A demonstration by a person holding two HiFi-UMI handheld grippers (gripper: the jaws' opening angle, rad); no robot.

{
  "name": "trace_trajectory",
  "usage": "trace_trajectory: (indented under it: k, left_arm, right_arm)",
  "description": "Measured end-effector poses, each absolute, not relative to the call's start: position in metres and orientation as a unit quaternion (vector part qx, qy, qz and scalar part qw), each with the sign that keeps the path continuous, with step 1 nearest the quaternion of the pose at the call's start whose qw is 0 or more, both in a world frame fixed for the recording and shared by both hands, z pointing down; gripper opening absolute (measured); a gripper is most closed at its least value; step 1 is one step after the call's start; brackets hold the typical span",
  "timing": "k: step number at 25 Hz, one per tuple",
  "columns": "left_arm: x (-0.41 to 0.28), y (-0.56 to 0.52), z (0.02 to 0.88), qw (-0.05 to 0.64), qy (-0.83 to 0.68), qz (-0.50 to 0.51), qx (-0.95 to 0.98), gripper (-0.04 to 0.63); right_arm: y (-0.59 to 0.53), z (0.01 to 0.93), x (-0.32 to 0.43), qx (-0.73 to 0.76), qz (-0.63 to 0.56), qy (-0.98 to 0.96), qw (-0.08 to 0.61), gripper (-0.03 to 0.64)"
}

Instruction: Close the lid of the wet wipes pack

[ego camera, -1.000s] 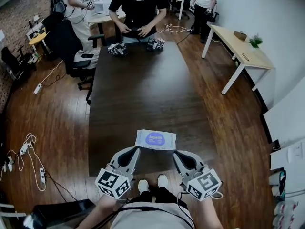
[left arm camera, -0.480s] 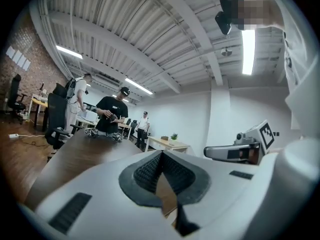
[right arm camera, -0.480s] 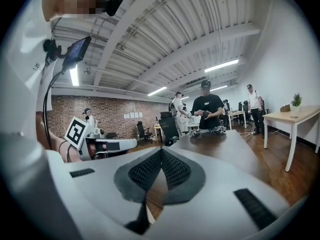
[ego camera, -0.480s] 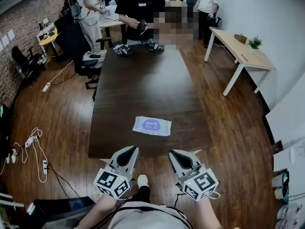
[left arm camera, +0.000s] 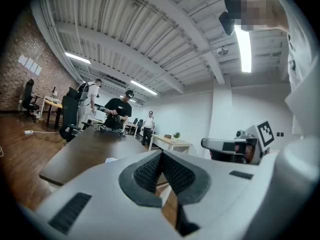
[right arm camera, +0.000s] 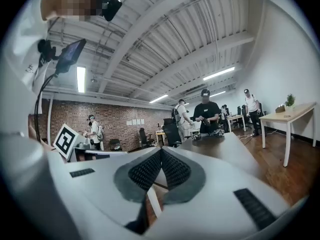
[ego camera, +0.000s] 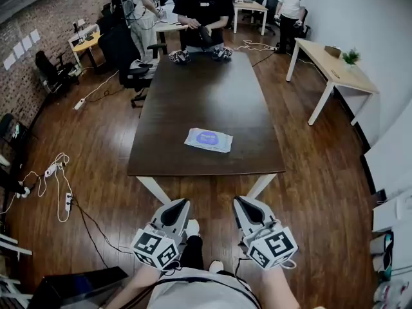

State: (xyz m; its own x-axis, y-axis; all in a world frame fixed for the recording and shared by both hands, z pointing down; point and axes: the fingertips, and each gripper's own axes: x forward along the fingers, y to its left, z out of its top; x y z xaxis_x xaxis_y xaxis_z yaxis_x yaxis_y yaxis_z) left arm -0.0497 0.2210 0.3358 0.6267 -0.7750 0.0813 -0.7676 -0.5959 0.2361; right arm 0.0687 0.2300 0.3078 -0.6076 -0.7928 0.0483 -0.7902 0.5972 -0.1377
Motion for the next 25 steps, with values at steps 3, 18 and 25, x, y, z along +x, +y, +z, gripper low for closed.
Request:
trace_trajectory:
  k: [3,18,25]
  left_arm:
    - [-0.055,0.245,0.338,0.123,-0.434,-0.016,0.892,0.002]
    - [-0.08,0.259,0.294,0.09,-0.393,-0.037,0.914,0.002]
    - [-0.084,0.262,0.292,0.093,-0.386,-0.036,0.917,0.002]
  right_arm:
    - [0.252,0.306,0.07,-0.443,-0.078,0.893,0.014,0.008]
    - [0.285,0.27,0.022,-0.452,-0.049,0.89,0.035,0.008]
    - [0.29,0.271,0.022,-0.462,-0.059,0.884,0.039,0.008]
